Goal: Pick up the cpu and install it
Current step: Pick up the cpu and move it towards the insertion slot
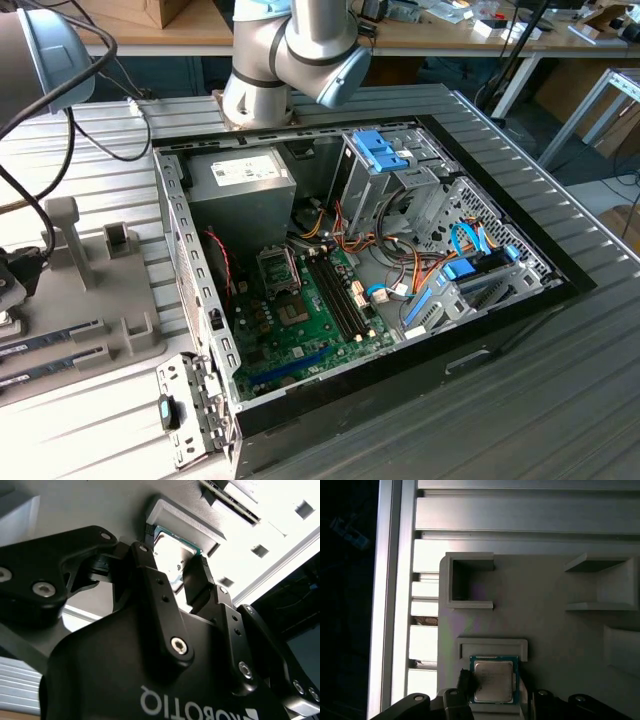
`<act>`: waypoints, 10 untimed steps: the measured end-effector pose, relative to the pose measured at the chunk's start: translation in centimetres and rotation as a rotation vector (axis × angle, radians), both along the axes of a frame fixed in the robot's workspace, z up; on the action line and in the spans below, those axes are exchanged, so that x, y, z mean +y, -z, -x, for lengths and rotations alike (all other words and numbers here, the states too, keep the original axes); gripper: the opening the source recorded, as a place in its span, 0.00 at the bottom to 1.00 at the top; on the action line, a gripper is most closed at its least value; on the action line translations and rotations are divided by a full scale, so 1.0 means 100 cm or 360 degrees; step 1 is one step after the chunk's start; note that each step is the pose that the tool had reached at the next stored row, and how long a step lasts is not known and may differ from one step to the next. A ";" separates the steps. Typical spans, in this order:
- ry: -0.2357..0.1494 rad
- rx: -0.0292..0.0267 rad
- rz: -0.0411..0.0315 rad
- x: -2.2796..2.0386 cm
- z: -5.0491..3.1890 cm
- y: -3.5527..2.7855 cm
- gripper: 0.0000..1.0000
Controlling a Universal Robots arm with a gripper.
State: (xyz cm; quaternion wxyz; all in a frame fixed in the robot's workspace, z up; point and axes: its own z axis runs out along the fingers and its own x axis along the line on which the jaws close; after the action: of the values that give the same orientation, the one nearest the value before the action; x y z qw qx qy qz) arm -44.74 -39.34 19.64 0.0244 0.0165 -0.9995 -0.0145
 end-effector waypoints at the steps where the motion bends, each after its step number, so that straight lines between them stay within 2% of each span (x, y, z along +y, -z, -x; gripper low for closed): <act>1: 0.0000 0.00000 0.0000 0.0000 0.0000 -0.0006 0.47; 10: 0.0000 0.00000 0.0000 0.0000 0.0000 -0.0061 0.47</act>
State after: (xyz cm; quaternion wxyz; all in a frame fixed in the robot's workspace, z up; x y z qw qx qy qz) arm -44.74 -39.34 20.25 0.0244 0.0165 -0.9995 -0.0145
